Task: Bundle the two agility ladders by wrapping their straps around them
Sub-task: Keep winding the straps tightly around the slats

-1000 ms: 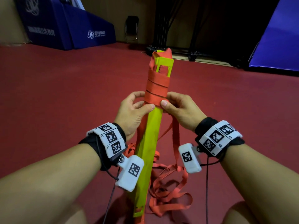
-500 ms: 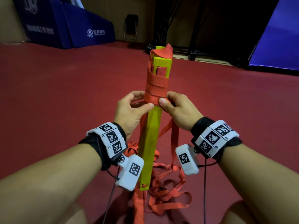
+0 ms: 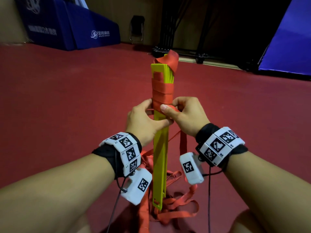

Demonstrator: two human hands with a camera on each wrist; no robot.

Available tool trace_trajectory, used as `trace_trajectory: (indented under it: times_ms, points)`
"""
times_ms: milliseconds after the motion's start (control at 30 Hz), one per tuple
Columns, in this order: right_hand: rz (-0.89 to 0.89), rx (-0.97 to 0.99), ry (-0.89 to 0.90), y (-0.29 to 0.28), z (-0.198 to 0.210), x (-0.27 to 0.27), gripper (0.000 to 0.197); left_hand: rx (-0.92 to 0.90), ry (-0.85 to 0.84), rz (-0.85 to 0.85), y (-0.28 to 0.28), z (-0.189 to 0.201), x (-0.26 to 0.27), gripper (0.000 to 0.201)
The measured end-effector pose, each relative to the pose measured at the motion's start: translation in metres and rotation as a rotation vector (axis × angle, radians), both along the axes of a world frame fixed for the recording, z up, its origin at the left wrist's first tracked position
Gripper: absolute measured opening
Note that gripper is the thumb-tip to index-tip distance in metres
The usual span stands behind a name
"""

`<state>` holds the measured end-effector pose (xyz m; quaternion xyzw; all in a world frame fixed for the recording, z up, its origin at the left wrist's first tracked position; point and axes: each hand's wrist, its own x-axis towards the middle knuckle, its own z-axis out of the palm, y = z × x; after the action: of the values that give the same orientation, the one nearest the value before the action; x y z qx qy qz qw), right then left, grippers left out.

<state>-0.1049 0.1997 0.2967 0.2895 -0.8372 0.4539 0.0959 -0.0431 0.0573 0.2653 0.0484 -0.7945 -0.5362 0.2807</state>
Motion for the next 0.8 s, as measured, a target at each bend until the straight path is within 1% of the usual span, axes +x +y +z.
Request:
trace_trajectory:
  times_ms: [67,200,267,367,500,633,800]
  points:
    - [0.010,-0.015,-0.013,-0.002,-0.001,0.003,0.038,-0.051,-0.022,0.044,0.001,-0.001,-0.001,0.057]
    - [0.032,-0.004,-0.013,-0.004,0.000,0.005,0.041,-0.100,-0.035,0.097,-0.002,-0.002,-0.004,0.046]
    - [0.059,0.007,-0.015,-0.003,0.001,0.004,0.037,-0.089,-0.045,0.087,-0.004,-0.002,-0.003,0.039]
    - [0.127,0.074,-0.040,0.001,0.004,0.002,0.030,-0.054,-0.048,0.061,-0.008,0.001,-0.001,0.036]
    - [0.202,0.207,-0.115,0.007,0.005,-0.005,0.046,-0.045,-0.040,0.047,-0.014,0.002,-0.001,0.038]
    - [0.272,0.249,-0.154,0.012,0.009,-0.009,0.034,-0.038,-0.036,0.016,-0.018,0.001,-0.002,0.042]
    - [0.279,0.237,-0.112,0.020,0.010,-0.014,0.026,-0.026,-0.039,-0.010,-0.022,0.002,-0.002,0.042]
